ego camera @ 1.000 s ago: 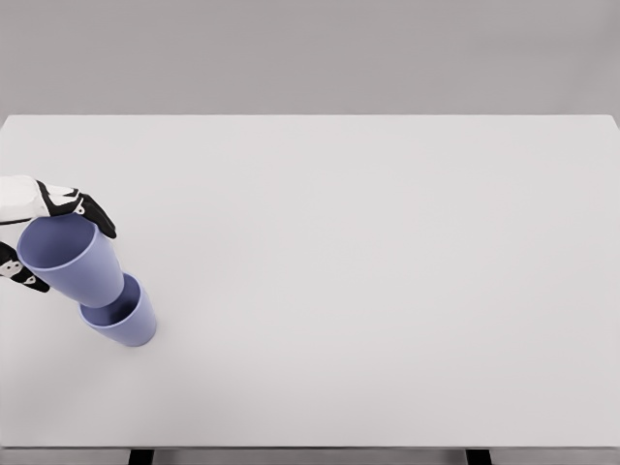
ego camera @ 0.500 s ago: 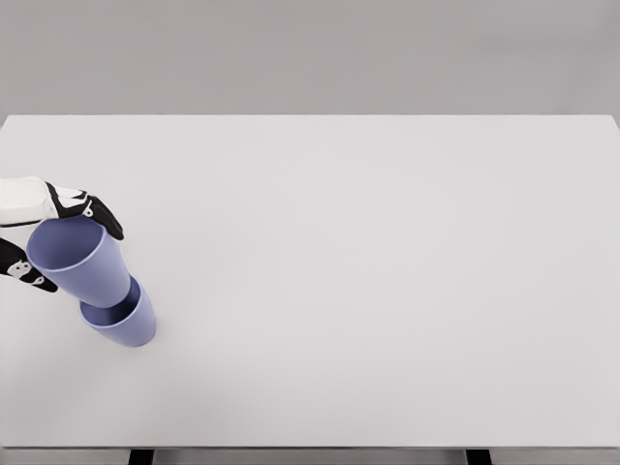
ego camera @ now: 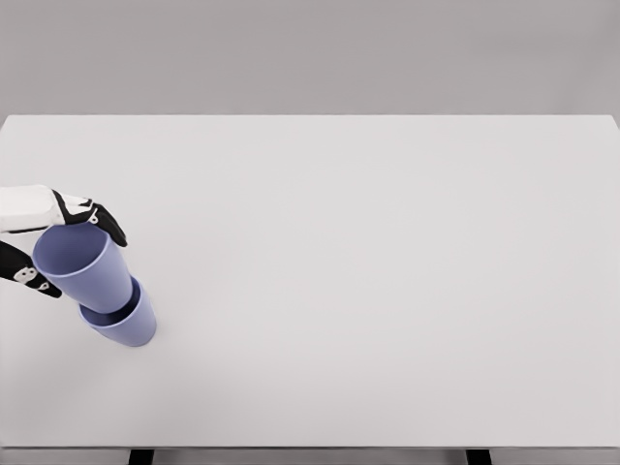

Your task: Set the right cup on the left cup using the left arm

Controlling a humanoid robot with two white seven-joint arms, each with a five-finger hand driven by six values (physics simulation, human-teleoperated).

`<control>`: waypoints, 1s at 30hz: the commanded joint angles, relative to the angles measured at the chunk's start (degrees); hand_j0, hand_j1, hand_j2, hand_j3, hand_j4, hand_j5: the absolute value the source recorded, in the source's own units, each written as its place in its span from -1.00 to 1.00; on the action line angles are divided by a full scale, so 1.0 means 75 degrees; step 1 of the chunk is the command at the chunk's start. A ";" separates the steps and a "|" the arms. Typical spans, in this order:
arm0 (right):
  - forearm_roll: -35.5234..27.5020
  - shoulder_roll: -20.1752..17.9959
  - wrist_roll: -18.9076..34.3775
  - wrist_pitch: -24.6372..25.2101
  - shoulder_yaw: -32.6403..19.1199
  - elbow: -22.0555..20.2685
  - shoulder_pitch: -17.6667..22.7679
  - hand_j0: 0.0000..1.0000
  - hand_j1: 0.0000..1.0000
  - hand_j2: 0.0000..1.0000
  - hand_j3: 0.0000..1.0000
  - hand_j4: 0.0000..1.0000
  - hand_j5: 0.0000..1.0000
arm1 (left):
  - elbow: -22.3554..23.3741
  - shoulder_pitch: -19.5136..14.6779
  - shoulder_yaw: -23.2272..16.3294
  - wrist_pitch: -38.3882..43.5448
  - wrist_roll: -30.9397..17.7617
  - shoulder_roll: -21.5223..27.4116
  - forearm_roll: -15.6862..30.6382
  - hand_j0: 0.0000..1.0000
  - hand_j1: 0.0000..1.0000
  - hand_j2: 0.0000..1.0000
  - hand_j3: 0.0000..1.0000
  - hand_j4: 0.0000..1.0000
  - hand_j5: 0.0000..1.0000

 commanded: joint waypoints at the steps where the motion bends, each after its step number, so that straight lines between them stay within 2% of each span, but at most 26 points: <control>1: 0.0002 0.0000 0.0002 -0.0001 0.0000 0.0001 0.0000 1.00 1.00 1.00 1.00 1.00 1.00 | 0.0007 0.0000 0.0014 0.0015 0.0003 0.0032 0.0046 0.12 0.12 0.12 0.12 0.12 0.12; 9: 0.0002 0.0000 0.0002 -0.0001 0.0000 0.0001 0.0000 1.00 1.00 1.00 1.00 1.00 1.00 | 0.0019 0.0000 0.0014 0.0015 0.0003 -0.0015 0.0035 0.15 0.15 0.15 0.15 0.15 0.15; 17: 0.0002 0.0000 0.0002 -0.0001 0.0000 0.0001 0.0000 1.00 1.00 1.00 1.00 1.00 1.00 | 0.0007 0.0047 0.0084 0.0015 0.0003 -0.0003 -0.0094 0.66 0.66 0.66 0.66 0.66 0.66; 28: 0.0002 0.0000 0.0002 -0.0001 0.0000 0.0001 0.0000 1.00 1.00 1.00 1.00 1.00 1.00 | -0.0087 0.0035 0.0143 0.0015 0.0003 -0.0027 -0.0082 0.67 0.67 0.67 0.67 0.67 0.67; 30: 0.0002 0.0000 0.0002 -0.0001 0.0000 0.0001 0.0000 1.00 1.00 1.00 1.00 1.00 1.00 | -0.0087 0.0035 0.0143 0.0015 0.0003 -0.0027 -0.0082 0.73 0.73 0.73 0.73 0.73 0.73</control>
